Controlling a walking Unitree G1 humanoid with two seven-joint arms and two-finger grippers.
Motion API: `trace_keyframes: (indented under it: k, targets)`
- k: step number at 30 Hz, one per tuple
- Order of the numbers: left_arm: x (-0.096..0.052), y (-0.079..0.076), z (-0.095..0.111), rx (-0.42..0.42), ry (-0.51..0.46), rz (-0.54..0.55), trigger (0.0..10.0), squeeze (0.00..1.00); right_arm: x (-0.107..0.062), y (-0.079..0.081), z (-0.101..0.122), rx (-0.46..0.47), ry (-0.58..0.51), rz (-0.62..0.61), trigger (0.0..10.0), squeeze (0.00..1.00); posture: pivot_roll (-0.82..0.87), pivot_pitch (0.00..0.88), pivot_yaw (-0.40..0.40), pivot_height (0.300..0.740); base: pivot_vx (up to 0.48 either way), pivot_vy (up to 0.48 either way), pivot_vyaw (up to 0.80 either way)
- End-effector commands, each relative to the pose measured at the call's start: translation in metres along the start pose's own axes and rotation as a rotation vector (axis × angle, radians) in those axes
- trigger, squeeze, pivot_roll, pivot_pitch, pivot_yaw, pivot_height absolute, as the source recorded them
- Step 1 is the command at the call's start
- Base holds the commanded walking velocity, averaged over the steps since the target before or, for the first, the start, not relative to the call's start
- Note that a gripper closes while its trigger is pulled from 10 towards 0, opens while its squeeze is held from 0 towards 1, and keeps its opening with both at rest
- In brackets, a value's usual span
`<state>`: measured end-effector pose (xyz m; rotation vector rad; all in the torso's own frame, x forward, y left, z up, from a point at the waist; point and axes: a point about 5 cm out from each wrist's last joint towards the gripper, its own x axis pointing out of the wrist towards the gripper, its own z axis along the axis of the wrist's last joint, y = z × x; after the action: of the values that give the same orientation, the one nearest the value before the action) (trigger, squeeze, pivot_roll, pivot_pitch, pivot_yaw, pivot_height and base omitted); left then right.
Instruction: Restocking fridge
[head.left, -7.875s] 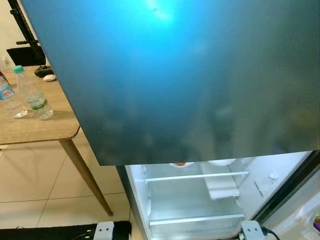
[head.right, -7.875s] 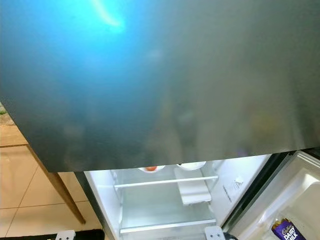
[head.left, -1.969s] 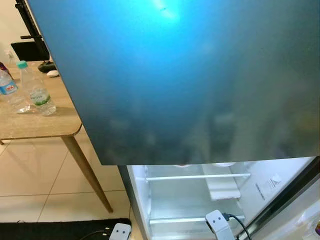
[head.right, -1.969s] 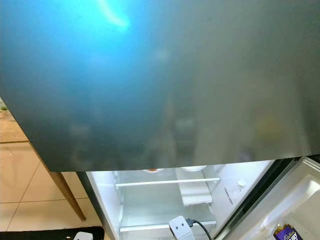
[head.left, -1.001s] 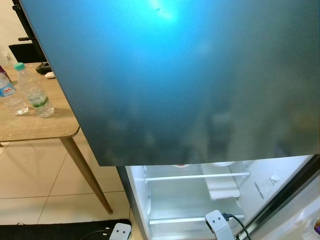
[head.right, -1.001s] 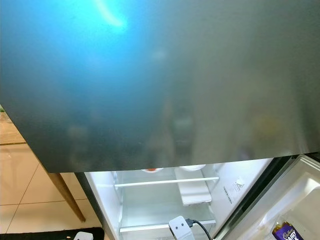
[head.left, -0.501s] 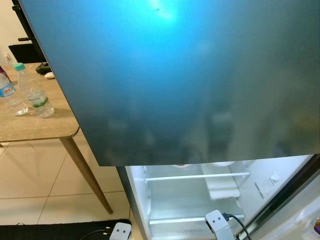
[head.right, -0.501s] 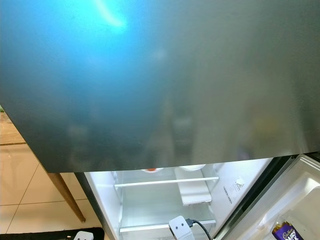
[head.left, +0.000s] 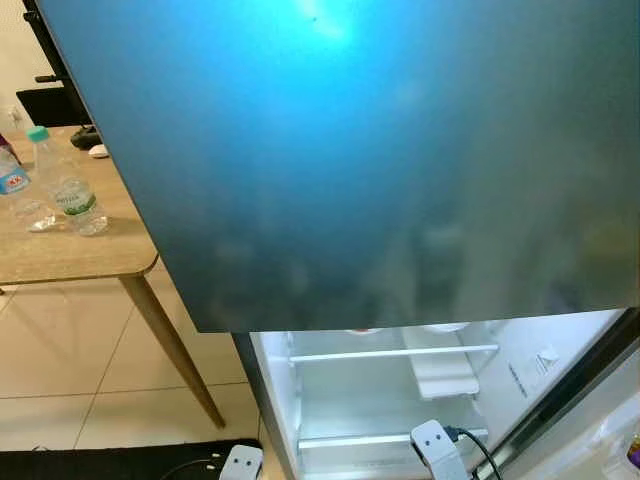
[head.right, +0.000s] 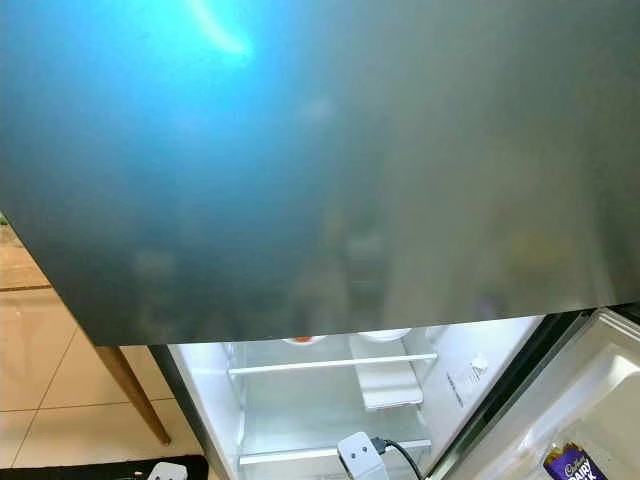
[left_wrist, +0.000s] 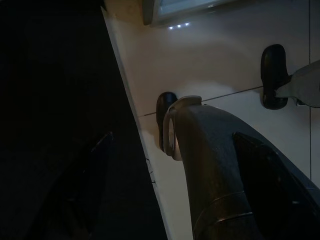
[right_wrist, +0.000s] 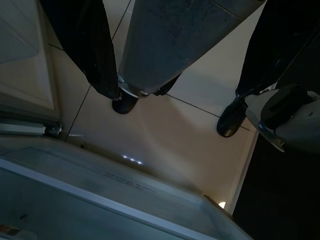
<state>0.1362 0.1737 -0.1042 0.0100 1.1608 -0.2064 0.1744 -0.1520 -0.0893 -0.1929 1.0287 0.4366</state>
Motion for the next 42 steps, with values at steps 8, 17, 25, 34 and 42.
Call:
trace_keyframes:
  k: [8,17,25,34,42]
  targets:
    - [0.0005,-0.0019,-0.0006,-0.007,0.008,-0.002,10.0,0.00,0.0004,0.0036,-0.0017,0.038,-0.003,0.025,10.0,0.00,0.02,0.000,0.005,0.740,0.000,0.000,0.00]
    - [0.0007,-0.0023,-0.0003,-0.012,0.006,-0.003,10.0,0.00,0.0001,0.0020,-0.0035,0.026,0.017,0.009,10.0,0.00,0.02,0.000,0.003,0.740,0.000,0.000,0.00]
    - [0.0007,-0.0024,0.0000,-0.010,0.006,-0.003,10.0,0.00,0.0001,0.0020,-0.0042,0.026,0.020,0.008,10.0,0.00,0.02,0.000,0.006,0.740,0.000,0.000,0.00]
    - [0.0008,-0.0020,0.0021,-0.004,0.003,-0.005,10.0,0.00,0.0002,0.0023,-0.0041,0.027,0.023,0.006,10.0,0.00,0.02,0.000,0.010,0.740,0.000,0.000,0.00]
    - [0.0009,-0.0020,0.0035,-0.005,-0.001,-0.006,10.0,0.00,0.0003,0.0022,-0.0041,0.030,0.022,0.003,10.0,0.00,0.01,0.000,0.010,0.740,0.000,0.000,0.00]
